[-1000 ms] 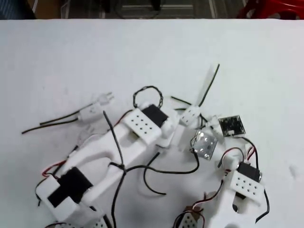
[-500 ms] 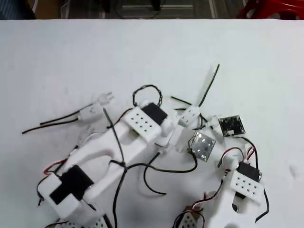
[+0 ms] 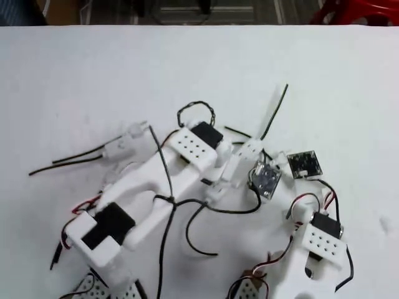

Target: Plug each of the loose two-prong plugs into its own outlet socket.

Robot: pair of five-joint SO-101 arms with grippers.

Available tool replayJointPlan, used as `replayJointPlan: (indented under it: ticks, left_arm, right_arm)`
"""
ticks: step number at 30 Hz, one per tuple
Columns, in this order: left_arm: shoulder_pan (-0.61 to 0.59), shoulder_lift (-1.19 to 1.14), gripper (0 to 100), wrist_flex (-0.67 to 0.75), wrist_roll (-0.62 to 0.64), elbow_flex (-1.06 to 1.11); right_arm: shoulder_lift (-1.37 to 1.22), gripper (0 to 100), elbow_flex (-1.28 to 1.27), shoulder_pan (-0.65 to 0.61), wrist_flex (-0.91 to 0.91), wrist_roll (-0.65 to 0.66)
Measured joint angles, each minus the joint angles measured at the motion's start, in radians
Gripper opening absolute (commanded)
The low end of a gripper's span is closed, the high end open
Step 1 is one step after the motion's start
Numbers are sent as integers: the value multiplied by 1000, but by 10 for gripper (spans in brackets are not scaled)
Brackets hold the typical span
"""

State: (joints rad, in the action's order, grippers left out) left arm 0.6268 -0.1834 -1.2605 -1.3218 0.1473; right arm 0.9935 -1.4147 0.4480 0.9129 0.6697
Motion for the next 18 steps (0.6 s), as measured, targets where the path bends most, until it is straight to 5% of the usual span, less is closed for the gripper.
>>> replayJointPlan:
  ticks: [8,18]
  left_arm:
    - [0,32,24,-18,2,2]
    - [-60,359,24,72,198,135]
  right_arm:
    - [0,22,0,0,0,0]
    - [0,22,0,0,0,0]
